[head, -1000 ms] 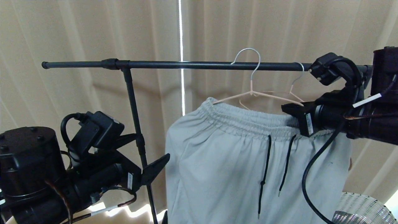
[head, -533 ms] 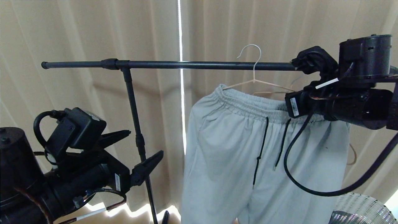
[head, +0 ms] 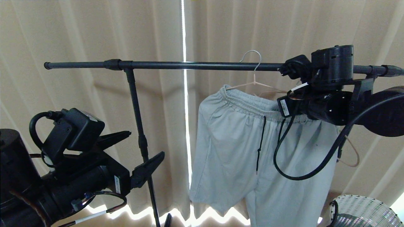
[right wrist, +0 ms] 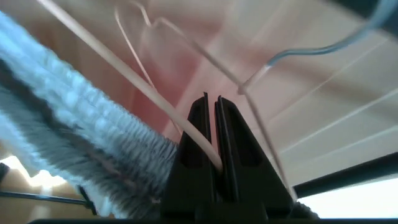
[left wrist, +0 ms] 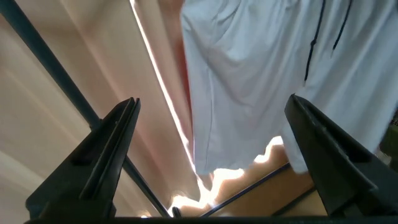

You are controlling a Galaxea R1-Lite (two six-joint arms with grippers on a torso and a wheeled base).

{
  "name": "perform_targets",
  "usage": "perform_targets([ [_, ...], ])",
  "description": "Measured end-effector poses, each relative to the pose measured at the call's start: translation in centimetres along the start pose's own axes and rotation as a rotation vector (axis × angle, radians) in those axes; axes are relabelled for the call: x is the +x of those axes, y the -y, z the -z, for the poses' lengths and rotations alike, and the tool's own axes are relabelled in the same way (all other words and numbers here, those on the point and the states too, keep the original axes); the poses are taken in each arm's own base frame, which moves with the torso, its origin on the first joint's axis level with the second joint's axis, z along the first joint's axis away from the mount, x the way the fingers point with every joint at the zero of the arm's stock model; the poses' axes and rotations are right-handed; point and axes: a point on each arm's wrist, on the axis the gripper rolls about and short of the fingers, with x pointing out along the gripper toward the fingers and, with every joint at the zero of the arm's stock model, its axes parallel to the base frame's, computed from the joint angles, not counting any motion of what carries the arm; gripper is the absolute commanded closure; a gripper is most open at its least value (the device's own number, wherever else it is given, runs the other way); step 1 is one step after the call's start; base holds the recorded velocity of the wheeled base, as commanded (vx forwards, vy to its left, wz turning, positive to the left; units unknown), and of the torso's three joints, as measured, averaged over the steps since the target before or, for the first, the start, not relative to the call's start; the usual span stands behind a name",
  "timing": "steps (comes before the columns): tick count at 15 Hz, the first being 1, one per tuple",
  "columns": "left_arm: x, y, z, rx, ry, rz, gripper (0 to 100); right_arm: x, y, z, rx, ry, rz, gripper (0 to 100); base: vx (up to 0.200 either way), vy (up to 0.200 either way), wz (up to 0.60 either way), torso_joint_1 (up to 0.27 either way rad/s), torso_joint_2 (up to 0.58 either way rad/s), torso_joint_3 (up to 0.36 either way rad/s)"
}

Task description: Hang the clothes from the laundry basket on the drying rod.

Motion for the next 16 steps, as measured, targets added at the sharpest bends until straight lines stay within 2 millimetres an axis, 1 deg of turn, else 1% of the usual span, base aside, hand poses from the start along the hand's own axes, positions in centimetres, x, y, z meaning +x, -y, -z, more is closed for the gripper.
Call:
perform_targets([
  [2,0.0,0.0,0.0,0.000,0.001,-0.001,0,0.4,-0.3,0.3,-0.008,-0.012,0.001,100,0.000,0.000,0.00,0.000,0.00,0.000],
  [6,-0.1,0.0,-0.1,0.000,0.005,-0.001,0,0.6,-0.6,0.4,-0.016,-0.020,0.003,100,0.000,0.000,0.00,0.000,0.00,0.000],
  [8,-0.2,0.0,-0.1,-0.001,0.007,-0.001,0,0.7,-0.5,-0.2,-0.008,-0.013,0.047,100,0.000,0.000,0.00,0.000,0.00,0.000],
  [11,-0.2,0.0,-0.1,-0.001,0.009,0.000,0,1.2,0.4,-1.1,0.019,0.004,0.093,100,0.000,0.000,0.00,0.000,0.00,0.000],
  [14,-0.3,0.0,-0.1,-0.001,0.009,0.000,0,1.7,1.0,-1.6,0.036,0.014,0.115,100,0.000,0.000,0.00,0.000,0.00,0.000],
  [16,-0.4,0.0,-0.1,-0.001,0.011,0.001,0,2.1,1.1,-1.5,0.036,0.004,0.151,100,0.000,0.000,0.00,0.000,0.00,0.000],
])
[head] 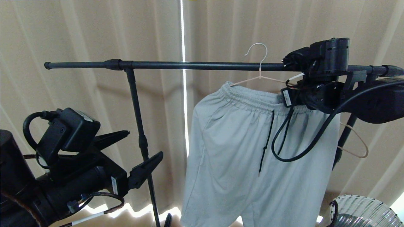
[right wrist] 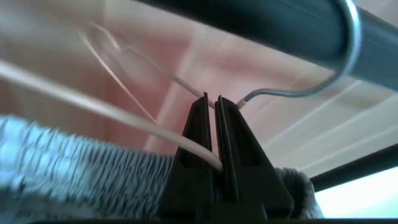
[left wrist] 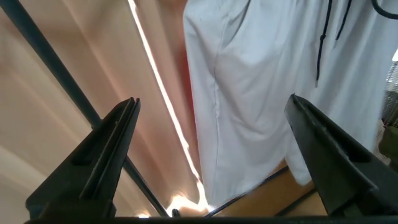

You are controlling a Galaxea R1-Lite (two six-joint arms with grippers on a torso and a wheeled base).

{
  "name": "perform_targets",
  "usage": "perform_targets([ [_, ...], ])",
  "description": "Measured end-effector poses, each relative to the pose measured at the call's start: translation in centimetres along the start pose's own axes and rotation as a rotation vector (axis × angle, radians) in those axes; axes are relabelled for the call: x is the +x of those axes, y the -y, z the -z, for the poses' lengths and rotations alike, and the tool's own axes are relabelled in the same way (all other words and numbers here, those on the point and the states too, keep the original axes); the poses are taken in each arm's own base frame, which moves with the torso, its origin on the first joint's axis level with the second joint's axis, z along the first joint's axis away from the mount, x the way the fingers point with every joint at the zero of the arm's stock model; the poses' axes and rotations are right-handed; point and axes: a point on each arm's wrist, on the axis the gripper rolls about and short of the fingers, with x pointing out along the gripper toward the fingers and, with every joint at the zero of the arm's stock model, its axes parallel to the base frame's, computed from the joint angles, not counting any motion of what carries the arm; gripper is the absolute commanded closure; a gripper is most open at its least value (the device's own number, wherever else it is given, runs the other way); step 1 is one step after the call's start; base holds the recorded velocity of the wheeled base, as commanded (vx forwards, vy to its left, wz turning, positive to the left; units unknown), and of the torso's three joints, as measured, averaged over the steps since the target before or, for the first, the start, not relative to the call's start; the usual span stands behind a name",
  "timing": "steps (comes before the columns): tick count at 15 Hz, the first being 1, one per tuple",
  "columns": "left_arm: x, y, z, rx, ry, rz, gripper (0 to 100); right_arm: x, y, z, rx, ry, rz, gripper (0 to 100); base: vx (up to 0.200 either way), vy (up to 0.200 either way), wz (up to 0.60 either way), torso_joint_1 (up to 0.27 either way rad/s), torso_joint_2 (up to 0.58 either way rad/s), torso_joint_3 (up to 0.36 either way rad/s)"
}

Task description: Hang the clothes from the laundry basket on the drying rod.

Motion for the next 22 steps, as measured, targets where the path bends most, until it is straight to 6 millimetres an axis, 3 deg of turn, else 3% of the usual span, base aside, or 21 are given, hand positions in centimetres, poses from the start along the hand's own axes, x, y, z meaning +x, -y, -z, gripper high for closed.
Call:
perform_targets([
  [5,-0.4,0.0,0.2,0.000,-0.002,0.001,0,1.8,-0.9,0.7,-0.022,-0.042,0.098,100,0.000,0.000,0.00,0.000,0.00,0.000],
  [11,-0.7,0.0,0.1,0.000,0.005,0.003,0,1.1,-2.7,2.1,-0.067,-0.068,0.074,100,0.000,0.000,0.00,0.000,0.00,0.000],
  [14,-0.2,0.3,0.4,0.004,-0.012,0.019,0,-1.2,-3.3,3.3,-0.090,-0.062,-0.003,100,0.000,0.000,0.00,0.000,0.00,0.000],
  [19,3.0,1.5,1.1,0.018,-0.089,0.054,0,-6.9,-3.4,4.0,-0.111,0.014,-0.367,100,0.000,0.000,0.00,0.000,0.00,0.000],
  [22,5.1,1.3,1.2,0.019,-0.131,-0.094,0,-10.0,-2.7,4.2,-0.113,0.063,-0.579,100,0.000,0.000,0.00,0.000,0.00,0.000],
])
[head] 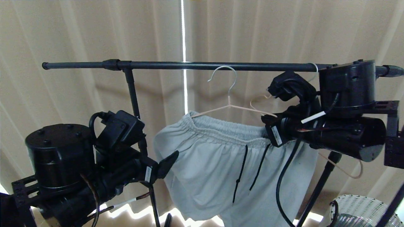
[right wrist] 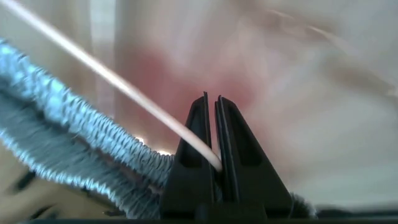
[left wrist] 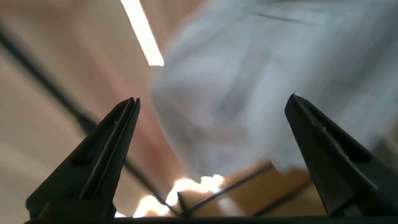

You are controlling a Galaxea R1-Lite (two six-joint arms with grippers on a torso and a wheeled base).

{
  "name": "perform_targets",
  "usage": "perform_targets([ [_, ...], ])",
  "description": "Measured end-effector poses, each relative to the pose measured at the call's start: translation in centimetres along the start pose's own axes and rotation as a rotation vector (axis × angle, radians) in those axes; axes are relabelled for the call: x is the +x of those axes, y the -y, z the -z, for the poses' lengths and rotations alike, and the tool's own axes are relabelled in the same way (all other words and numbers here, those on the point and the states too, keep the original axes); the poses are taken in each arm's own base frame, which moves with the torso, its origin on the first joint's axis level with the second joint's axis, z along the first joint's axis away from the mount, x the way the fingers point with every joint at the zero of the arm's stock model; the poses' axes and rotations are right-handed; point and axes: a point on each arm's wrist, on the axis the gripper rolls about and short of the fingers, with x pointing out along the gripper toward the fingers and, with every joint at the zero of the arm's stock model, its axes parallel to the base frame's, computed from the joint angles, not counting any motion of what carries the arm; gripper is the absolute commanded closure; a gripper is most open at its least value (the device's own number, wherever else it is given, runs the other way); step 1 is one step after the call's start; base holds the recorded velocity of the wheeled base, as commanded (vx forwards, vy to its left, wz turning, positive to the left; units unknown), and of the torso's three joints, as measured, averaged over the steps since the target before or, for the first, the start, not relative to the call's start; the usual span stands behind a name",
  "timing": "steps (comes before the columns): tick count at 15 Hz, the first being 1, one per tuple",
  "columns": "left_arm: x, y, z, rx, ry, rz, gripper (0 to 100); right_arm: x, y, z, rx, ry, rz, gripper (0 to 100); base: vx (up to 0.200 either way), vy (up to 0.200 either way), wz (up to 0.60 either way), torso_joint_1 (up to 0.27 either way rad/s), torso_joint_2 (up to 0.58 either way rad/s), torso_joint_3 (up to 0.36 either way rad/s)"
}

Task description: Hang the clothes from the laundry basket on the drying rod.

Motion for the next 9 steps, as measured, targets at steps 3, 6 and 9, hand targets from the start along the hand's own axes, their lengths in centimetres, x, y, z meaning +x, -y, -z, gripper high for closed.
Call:
perform_targets([
  [3,1.2,-0.4,0.3,-0.004,-0.032,-0.075,0,-2.5,-0.3,1.2,-0.010,0.025,-0.194,100,0.000,0.000,0.00,0.000,0.00,0.000],
  [6,1.8,-0.6,0.2,-0.007,-0.035,-0.085,0,-4.1,-0.2,2.0,-0.012,0.043,-0.286,100,0.000,0.000,0.00,0.000,0.00,0.000],
  [9,2.7,-0.7,-0.3,-0.010,-0.033,-0.151,0,-5.8,-0.3,2.7,-0.018,0.068,-0.405,100,0.000,0.000,0.00,0.000,0.00,0.000],
])
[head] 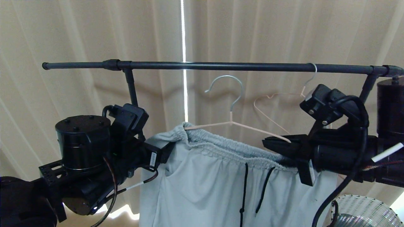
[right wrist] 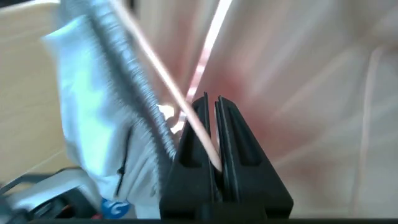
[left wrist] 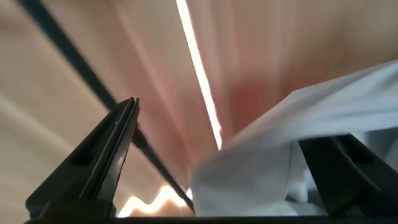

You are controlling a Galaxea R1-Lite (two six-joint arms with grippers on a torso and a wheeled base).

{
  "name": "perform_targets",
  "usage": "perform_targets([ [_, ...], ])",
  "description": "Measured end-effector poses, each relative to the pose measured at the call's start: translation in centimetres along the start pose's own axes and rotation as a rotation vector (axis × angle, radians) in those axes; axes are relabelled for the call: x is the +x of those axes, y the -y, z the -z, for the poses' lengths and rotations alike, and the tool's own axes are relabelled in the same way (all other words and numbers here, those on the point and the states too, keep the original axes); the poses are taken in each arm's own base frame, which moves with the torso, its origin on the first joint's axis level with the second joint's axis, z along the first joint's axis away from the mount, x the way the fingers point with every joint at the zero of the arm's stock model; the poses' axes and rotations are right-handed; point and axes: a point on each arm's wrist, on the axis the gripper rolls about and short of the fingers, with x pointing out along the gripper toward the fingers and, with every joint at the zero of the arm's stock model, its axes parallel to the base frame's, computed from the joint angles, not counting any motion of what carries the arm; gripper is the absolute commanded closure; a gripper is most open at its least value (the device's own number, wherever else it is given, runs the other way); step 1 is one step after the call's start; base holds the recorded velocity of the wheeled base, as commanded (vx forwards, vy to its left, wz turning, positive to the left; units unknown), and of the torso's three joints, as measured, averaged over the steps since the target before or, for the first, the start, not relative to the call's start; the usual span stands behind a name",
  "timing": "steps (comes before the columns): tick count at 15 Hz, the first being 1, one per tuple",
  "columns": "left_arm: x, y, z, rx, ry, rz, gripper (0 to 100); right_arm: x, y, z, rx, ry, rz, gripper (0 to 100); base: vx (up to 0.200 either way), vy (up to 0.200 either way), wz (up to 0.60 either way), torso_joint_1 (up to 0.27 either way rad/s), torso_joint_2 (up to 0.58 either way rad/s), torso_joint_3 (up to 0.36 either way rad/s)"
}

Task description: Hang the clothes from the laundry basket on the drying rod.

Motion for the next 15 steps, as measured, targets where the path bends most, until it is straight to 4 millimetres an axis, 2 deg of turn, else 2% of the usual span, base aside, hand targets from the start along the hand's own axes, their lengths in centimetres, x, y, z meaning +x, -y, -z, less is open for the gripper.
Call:
perform_targets([
  [3,0.5,0.2,-0.1,0.001,-0.005,-0.016,0,-1.4,-0.6,1.0,-0.002,0.008,-0.104,100,0.000,0.000,0.00,0.000,0.00,0.000],
  [6,0.5,0.3,0.2,-0.005,-0.014,0.001,0,-2.0,-0.5,0.9,0.004,0.000,-0.098,100,0.000,0.000,0.00,0.000,0.00,0.000],
  [8,0.3,0.5,0.5,-0.017,-0.019,0.036,0,-2.4,0.1,0.1,0.041,-0.036,-0.065,100,0.000,0.000,0.00,0.000,0.00,0.000],
  [12,-1.0,0.5,0.7,-0.019,0.000,0.148,0,-3.1,1.7,-2.6,0.194,-0.124,0.096,100,0.000,0.000,0.00,0.000,0.00,0.000],
  [15,-1.8,0.3,0.6,-0.018,0.015,0.160,0,-2.5,2.6,-3.8,0.227,-0.152,0.227,100,0.000,0.000,0.00,0.000,0.00,0.000],
])
